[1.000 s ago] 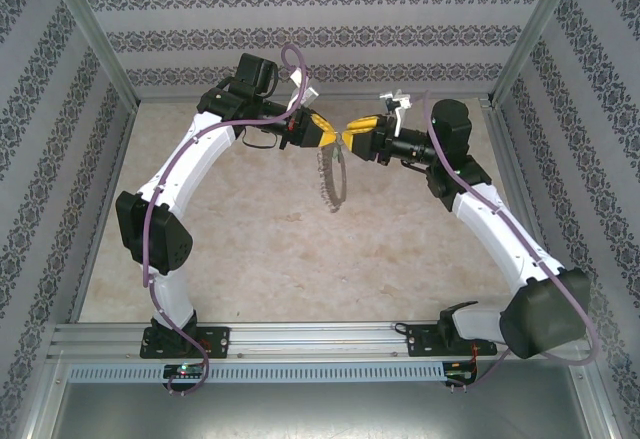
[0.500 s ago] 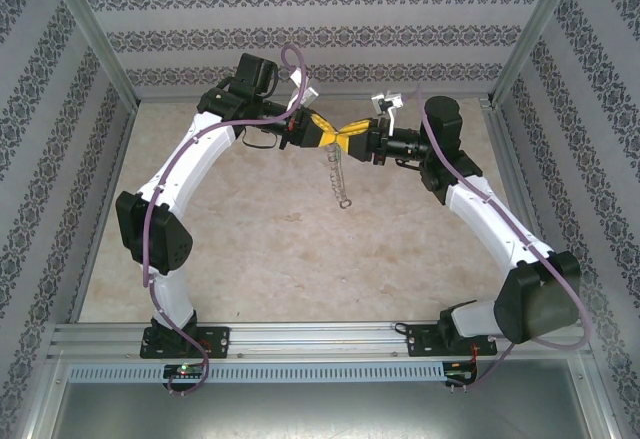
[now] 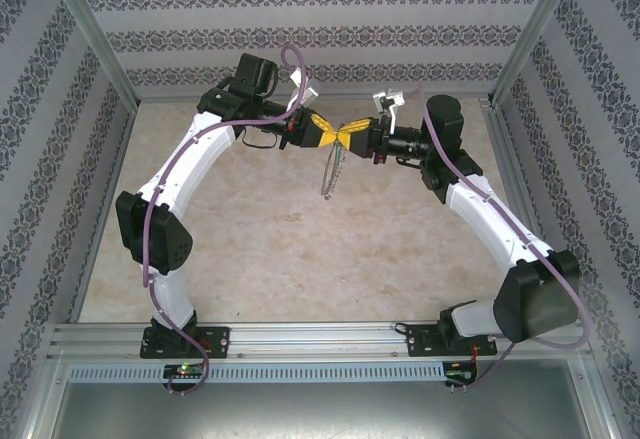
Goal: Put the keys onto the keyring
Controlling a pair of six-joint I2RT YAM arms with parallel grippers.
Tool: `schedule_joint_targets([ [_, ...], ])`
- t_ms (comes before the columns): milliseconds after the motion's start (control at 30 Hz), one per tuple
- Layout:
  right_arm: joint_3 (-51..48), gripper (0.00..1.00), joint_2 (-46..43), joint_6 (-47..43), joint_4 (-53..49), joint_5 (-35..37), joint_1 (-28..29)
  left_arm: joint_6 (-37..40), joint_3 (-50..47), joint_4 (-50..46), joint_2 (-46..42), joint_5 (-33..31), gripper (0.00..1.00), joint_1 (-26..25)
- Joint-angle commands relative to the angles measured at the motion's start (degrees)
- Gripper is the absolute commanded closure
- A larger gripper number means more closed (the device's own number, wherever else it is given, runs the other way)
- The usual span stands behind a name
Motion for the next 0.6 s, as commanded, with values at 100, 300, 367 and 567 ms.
schedule_joint_targets([
  [100,1.73,0.91,1.09,-0.19,2.04,-2.25,-0.34,1.62,0.67,-0.57,-2.28,3.29,1.0,-0.52],
  [300,3.37,1.0,1.4,-4.18,-2.71,-2.42,-0.45,1.09,1.11,-0.49,-2.12,1.91,0.98,-0.46],
  [367,5.33,1.0,1.12,-8.88,-8.56,-1.0,-0.47,1.42,1.28,-0.84,-2.31,1.38,0.91,-0.08],
  [567,14.93,1.0,2.01,-24.59,-30.15,2.64,-0.39,2.6,2.21,-2.39,-3.54,0.36,0.66,2.75],
])
